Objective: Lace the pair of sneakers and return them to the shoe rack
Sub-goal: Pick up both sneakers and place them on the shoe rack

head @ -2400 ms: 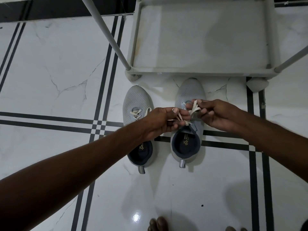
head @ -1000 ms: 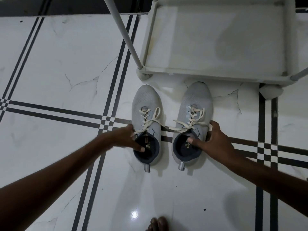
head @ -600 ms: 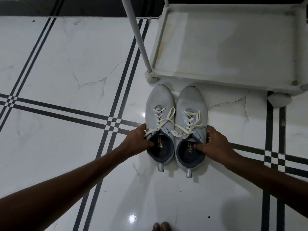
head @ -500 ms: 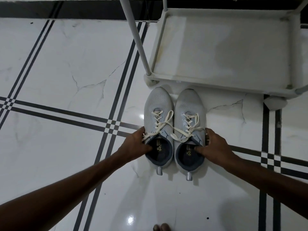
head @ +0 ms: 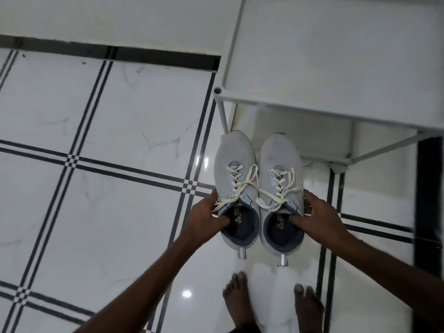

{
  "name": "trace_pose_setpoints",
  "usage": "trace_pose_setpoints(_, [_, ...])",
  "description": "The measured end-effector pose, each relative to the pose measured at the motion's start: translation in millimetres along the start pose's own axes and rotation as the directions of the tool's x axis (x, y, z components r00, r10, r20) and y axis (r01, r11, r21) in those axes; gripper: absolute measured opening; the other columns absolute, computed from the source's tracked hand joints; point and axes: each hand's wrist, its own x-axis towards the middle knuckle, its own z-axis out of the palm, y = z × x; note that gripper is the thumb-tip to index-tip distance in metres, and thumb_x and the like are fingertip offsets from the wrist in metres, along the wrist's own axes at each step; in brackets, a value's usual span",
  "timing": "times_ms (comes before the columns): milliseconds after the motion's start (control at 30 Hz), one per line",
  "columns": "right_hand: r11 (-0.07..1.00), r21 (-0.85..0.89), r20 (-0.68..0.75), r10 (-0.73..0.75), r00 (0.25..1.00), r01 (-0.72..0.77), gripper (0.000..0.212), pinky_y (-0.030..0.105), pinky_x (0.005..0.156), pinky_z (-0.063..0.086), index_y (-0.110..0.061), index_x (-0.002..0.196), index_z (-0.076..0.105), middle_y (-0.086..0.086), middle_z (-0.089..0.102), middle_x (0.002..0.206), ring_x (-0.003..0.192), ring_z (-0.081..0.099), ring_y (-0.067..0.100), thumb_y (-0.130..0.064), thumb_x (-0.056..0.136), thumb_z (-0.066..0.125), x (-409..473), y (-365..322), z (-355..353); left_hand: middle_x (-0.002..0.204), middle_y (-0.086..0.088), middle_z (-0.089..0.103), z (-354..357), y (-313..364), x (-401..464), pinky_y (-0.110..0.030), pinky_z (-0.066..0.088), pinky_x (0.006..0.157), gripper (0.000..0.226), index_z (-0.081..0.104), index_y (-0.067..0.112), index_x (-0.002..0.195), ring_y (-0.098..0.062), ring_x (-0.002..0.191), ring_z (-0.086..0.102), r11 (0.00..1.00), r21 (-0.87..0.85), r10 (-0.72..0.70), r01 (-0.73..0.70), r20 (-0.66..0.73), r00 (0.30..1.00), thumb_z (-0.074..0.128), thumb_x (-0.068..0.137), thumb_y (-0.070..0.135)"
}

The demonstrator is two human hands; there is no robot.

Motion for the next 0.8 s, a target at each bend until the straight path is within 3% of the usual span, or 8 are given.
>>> trace_pose_setpoints(67, [1.0, 0.013, -0.012, -0.012, 1.0, 0.012, 0.05, 0.014, 0.065, 0.042, -0.035, 0.114, 0.057, -0.019, 0.063, 0.089, 0.081, 0.058, -0.004, -0.012, 0.074, 0.075, -34, -37, -28, 0.085, 0.021, 0.066, -27, 36, -31, -0.005, 0.043, 0.063, 0.062, 0.053, 0.043, 0.122, 0.012, 0.078, 0.061, 1.0, -0.021, 0.013, -0.013, -0.009, 1.0, 0.07, 0.074, 0.008])
trace_pose_setpoints(167, [0.999, 0.052, -0.044, -0.008, 0.999, 0.01, 0.052, 0.028, 0.073, 0.05, -0.039, 0.114, 0.057, -0.014, 0.067, 0.094, 0.085, 0.062, 0.004, -0.011, 0.075, 0.074, -82, -87, -68, 0.083, 0.028, 0.061, -67, 89, -74, -0.002, 0.04, 0.063, 0.065, 0.053, 0.042, 0.127, 0.022, 0.076, 0.055, 0.999, -0.004, 0.038, -0.038, -0.045, 0.998, 0.07, 0.074, 0.007])
trace_pose_setpoints(333, [0.99, 0.127, -0.134, -0.049, 0.99, 0.067, 0.05, 0.019, 0.068, 0.043, -0.045, 0.109, 0.054, -0.023, 0.064, 0.091, 0.086, 0.058, -0.002, -0.012, 0.076, 0.072, -155, -164, -134, 0.085, 0.018, 0.069, -127, 177, -137, -0.005, 0.041, 0.062, 0.064, 0.055, 0.05, 0.121, 0.009, 0.076, 0.061, 0.992, -0.018, 0.123, -0.125, -0.066, 0.99, 0.068, 0.073, 0.009])
trace_pose_setpoints(500, [0.98, 0.176, -0.212, -0.057, 0.976, 0.096, 0.045, 0.03, 0.074, 0.045, -0.039, 0.113, 0.062, -0.009, 0.071, 0.094, 0.09, 0.065, 0.016, -0.012, 0.078, 0.07, -209, -222, -196, 0.084, 0.017, 0.07, -177, 259, -178, -0.006, 0.041, 0.06, 0.057, 0.061, 0.04, 0.123, 0.005, 0.072, 0.061, 0.977, -0.018, 0.209, -0.21, -0.063, 0.976, 0.066, 0.073, 0.013])
trace_pose_setpoints(633, [0.972, 0.209, -0.273, -0.049, 0.961, 0.109, 0.038, 0.036, 0.081, 0.052, -0.039, 0.11, 0.065, -0.006, 0.073, 0.095, 0.091, 0.066, 0.017, -0.017, 0.08, 0.066, -225, -251, -235, 0.085, 0.023, 0.069, -199, 315, -188, -0.006, 0.043, 0.064, 0.057, 0.062, 0.04, 0.122, 0.005, 0.078, 0.062, 0.965, -0.009, 0.262, -0.263, -0.061, 0.963, 0.065, 0.072, 0.015])
trace_pose_setpoints(800, [0.968, 0.22, -0.366, -0.033, 0.93, 0.121, 0.029, 0.041, 0.079, 0.055, -0.031, 0.102, 0.066, -0.005, 0.072, 0.085, 0.084, 0.067, 0.018, -0.026, 0.074, 0.062, -229, -272, -281, 0.088, 0.017, 0.069, -210, 381, -171, -0.011, 0.042, 0.065, 0.064, 0.06, 0.037, 0.129, 0.002, 0.074, 0.059, 0.963, 0.027, 0.27, -0.269, -0.066, 0.961, 0.055, 0.065, 0.037])
